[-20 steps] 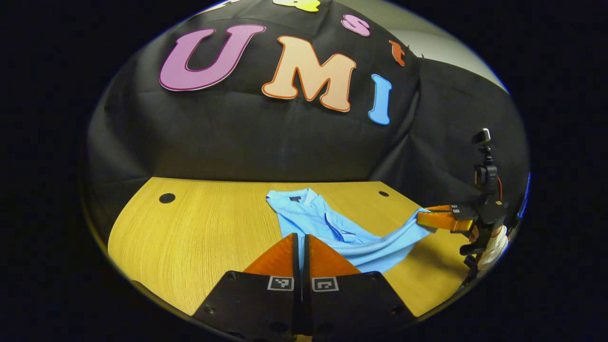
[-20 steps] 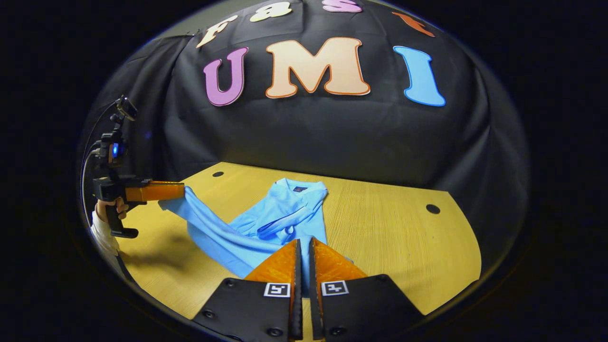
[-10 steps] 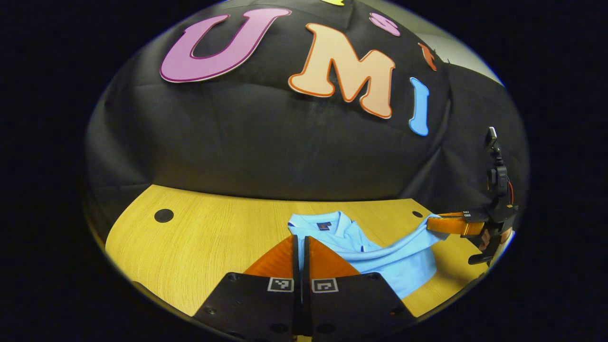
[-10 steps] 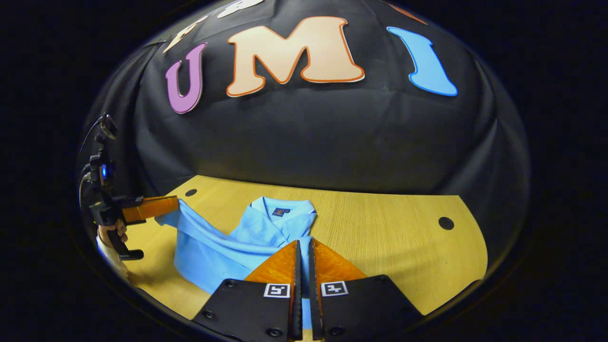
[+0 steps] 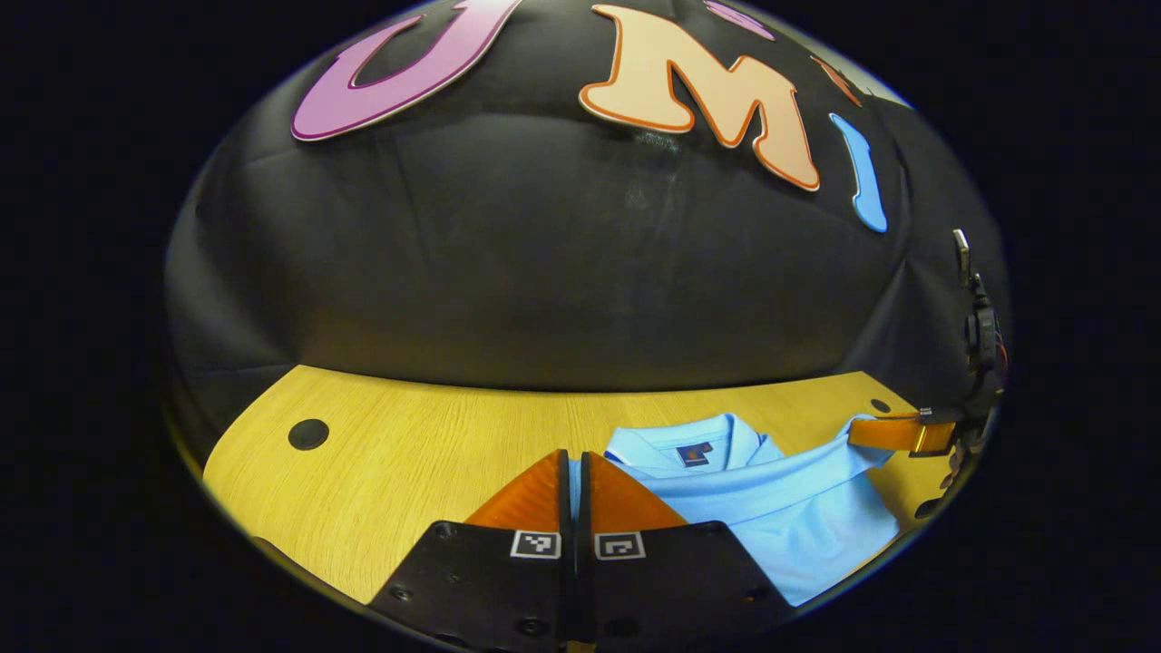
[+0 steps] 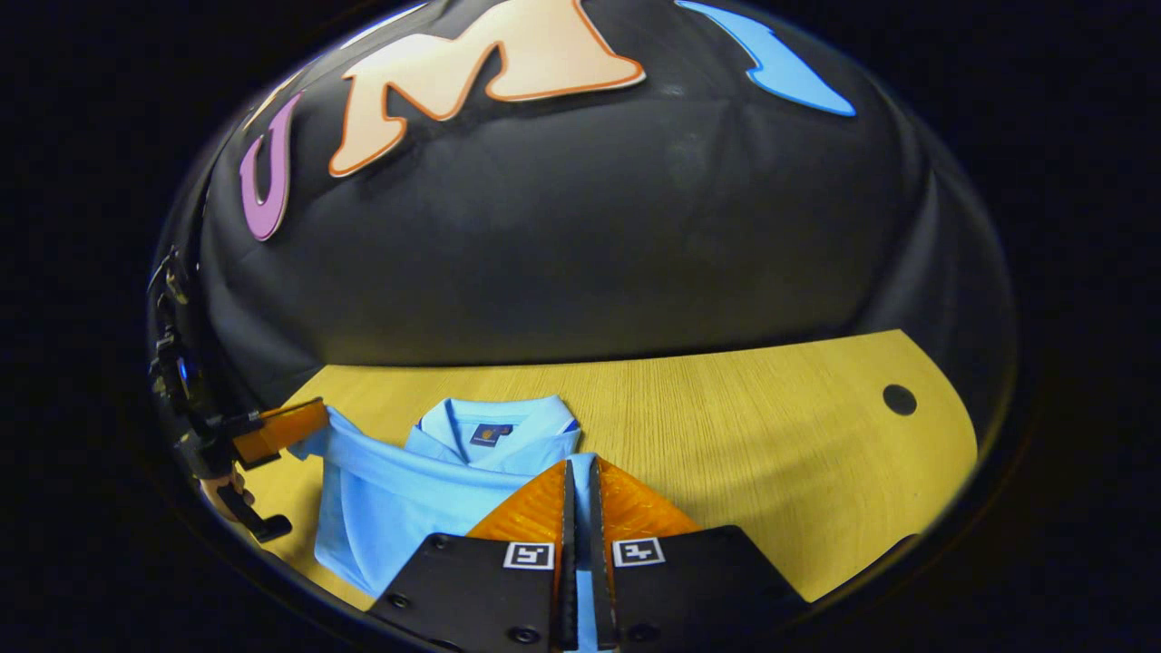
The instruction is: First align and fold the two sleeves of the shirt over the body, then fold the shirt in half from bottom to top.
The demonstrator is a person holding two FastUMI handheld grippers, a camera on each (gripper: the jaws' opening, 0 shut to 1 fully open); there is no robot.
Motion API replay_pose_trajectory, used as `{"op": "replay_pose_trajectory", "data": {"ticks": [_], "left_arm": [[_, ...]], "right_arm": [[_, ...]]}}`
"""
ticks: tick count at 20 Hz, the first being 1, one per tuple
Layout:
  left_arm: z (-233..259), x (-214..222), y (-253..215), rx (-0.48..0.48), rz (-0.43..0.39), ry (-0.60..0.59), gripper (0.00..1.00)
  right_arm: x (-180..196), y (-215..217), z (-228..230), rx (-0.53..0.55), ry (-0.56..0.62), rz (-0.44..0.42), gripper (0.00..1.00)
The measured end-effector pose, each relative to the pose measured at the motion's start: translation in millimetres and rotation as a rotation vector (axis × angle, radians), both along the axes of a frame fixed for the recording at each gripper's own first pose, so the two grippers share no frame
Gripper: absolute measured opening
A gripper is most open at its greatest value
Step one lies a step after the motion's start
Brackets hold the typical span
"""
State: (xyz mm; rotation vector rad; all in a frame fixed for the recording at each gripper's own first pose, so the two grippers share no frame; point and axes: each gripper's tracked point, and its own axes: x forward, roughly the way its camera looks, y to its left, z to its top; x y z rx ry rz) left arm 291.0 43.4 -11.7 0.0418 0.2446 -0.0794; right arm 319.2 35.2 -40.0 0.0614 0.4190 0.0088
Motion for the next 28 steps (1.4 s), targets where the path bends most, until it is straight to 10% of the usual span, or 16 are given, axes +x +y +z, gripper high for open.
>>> {"op": "replay_pose_trajectory", "data": {"ticks": [2, 5, 8, 9, 28], "left_arm": [[2.9, 2.4, 4.3, 0.023, 0.032, -0.016, 0.00], [12.4, -6.6, 2.4, 0.004, 0.040, -0.028, 0.09], [17.7, -20.7, 14.7, 0.009, 0.086, -0.036, 0.94], [22.2, -28.2, 18.8, 0.028, 0.097, -0.043, 0.97], [54.4, -253.9, -4.0, -0.017, 0.036, -0.157, 0.96]], "right_arm": [[5.4, -2.2, -1.1, 0.042, -0.004, -0.006, 0.09], [-5.3, 0.5, -3.2, 0.076, 0.028, 0.027, 0.46], [-24.1, 3.8, 1.8, 0.074, 0.018, 0.069, 0.96], [-33.2, 6.6, 6.7, 0.079, 0.011, 0.083, 0.99], [-261.2, 22.2, 59.6, -0.016, -0.255, 0.238, 0.98]]}}
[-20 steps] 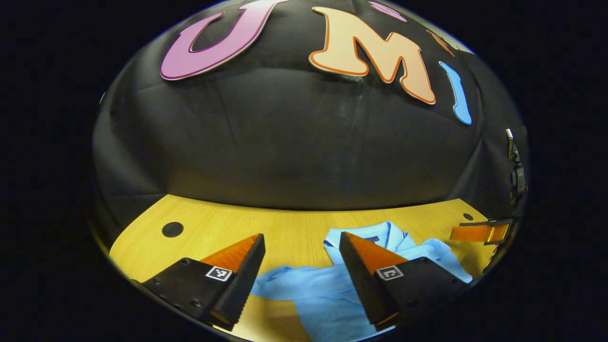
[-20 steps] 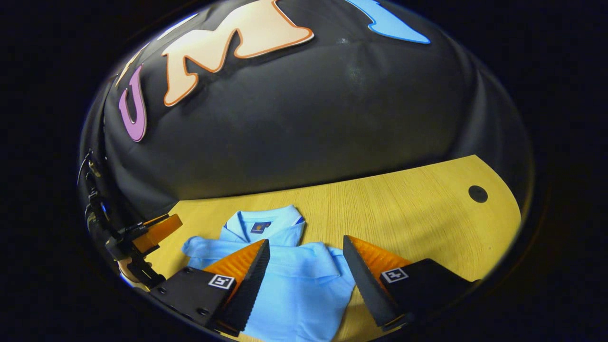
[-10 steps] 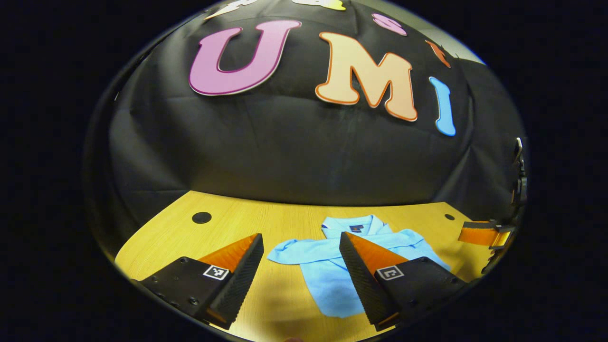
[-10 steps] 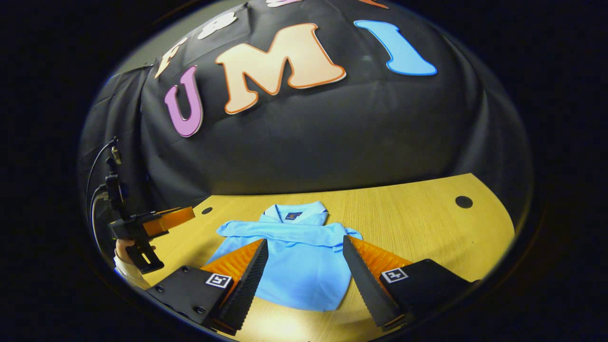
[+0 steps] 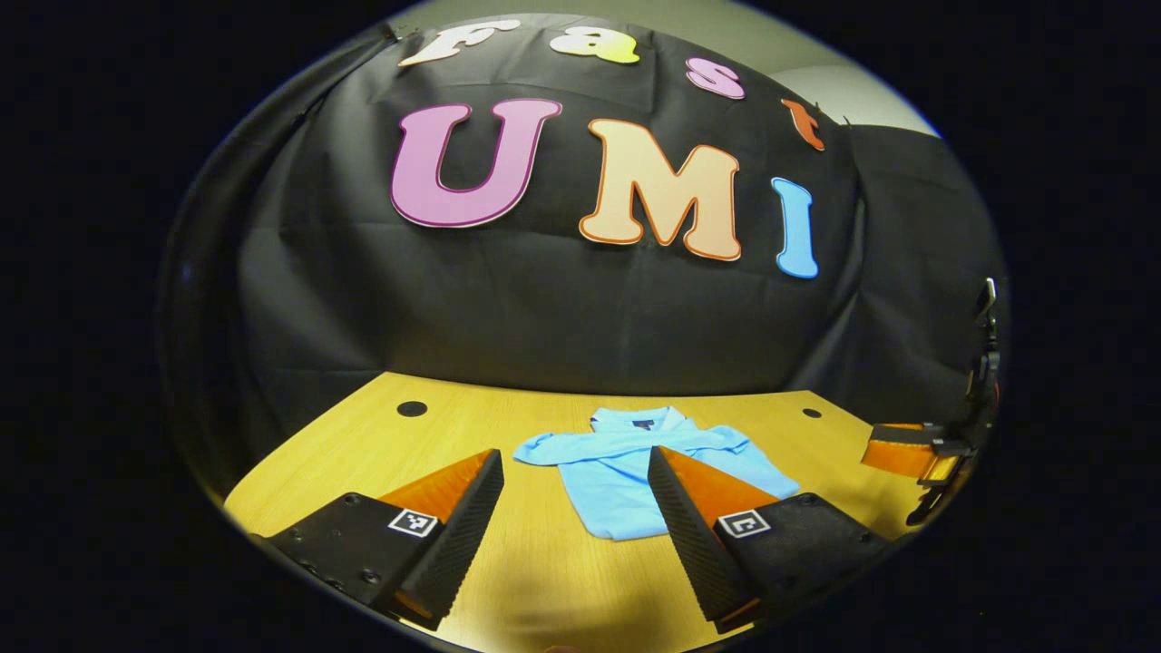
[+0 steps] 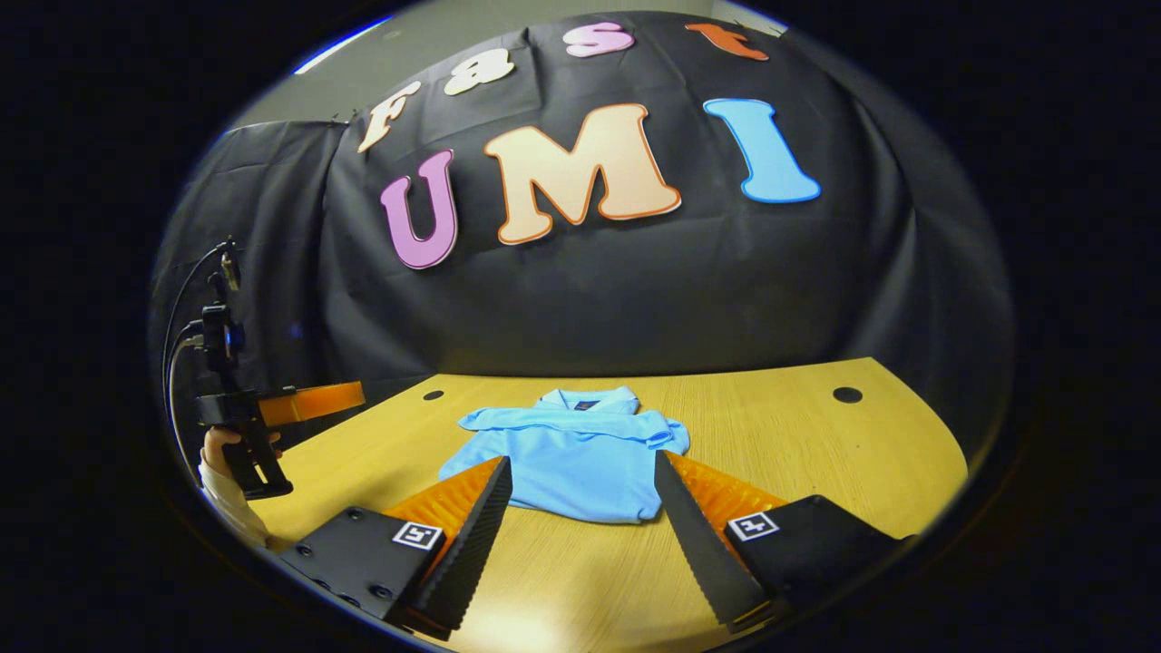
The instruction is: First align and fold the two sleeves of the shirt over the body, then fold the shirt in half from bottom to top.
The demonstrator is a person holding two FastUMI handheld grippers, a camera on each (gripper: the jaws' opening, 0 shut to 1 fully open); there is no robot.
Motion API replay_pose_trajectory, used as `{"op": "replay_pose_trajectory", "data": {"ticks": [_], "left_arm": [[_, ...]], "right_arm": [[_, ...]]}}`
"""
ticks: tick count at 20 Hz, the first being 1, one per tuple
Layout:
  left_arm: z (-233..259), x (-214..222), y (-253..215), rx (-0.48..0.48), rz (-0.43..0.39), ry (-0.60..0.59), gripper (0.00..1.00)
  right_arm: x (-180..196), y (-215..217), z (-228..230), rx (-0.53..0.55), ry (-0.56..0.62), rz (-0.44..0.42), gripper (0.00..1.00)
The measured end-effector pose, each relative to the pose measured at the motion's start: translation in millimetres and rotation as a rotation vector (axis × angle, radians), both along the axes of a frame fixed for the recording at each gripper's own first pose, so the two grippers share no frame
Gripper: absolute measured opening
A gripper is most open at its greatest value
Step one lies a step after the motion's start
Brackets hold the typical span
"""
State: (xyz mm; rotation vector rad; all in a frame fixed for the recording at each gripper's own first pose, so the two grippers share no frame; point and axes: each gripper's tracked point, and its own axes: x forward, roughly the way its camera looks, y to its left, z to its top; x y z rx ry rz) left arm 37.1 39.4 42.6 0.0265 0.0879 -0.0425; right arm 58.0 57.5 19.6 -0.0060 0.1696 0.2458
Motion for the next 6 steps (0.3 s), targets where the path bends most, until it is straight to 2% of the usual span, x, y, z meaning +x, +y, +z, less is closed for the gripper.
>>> {"op": "replay_pose_trajectory", "data": {"ticks": [4, 5, 6], "left_arm": [[-11.4, -17.4, -3.8, 0.014, 0.029, 0.006, 0.95], [-15.5, -21.4, -5.3, 0.003, 0.039, 0.020, 0.96], [-16.3, -24.6, -6.5, -0.016, 0.043, 0.019, 0.96]], "right_arm": [[-22.9, -1.7, 4.7, 0.030, -0.012, 0.017, 0.98], [-26.9, -1.7, 5.7, 0.040, -0.016, 0.025, 0.94], [-29.7, -2.4, 7.5, 0.050, -0.019, 0.031, 0.98]]}}
